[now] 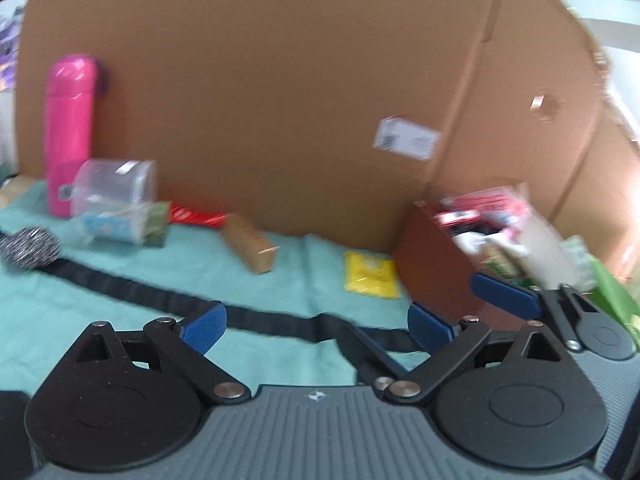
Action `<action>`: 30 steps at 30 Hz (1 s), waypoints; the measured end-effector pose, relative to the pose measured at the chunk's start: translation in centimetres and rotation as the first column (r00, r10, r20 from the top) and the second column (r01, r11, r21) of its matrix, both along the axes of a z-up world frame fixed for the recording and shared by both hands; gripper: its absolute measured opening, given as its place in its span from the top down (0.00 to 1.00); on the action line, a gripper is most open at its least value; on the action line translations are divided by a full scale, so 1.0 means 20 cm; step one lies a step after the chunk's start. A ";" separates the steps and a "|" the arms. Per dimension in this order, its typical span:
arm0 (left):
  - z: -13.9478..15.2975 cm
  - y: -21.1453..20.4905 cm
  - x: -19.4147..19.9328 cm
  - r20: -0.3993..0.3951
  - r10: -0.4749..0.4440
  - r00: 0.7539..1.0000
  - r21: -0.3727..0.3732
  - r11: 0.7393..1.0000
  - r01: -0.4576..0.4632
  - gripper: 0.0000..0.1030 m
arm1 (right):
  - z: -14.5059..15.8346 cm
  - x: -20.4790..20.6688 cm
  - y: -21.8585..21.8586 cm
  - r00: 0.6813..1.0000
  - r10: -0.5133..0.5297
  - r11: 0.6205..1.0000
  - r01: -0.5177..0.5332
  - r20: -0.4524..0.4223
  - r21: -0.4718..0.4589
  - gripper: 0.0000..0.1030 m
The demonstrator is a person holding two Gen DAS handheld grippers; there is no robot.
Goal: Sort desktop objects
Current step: 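Move both tools back over the table toward the gold-brown box, then lower the left tool onto the gold-brown box and close it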
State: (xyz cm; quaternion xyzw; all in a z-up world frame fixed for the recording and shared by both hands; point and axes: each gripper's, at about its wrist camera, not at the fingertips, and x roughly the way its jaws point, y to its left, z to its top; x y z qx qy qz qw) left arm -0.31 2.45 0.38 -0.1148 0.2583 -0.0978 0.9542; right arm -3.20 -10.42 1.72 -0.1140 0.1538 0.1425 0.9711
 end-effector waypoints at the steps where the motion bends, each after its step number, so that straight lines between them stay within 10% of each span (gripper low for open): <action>1: -0.01 0.02 0.02 -0.014 0.014 1.000 0.004 1.000 -0.014 0.03 | -0.02 0.02 0.01 1.000 0.004 1.000 -0.004 -0.014 -0.005 0.02; 20: -0.08 0.12 0.66 -0.072 0.095 0.993 0.036 0.995 -0.093 0.04 | -0.22 0.55 0.13 0.986 0.048 0.999 -0.045 -0.160 0.025 0.03; 30: -0.17 0.17 0.93 -0.194 0.023 0.981 -0.030 0.999 -0.029 0.22 | -0.30 0.82 0.19 0.974 0.081 0.996 -0.072 -0.212 0.053 0.12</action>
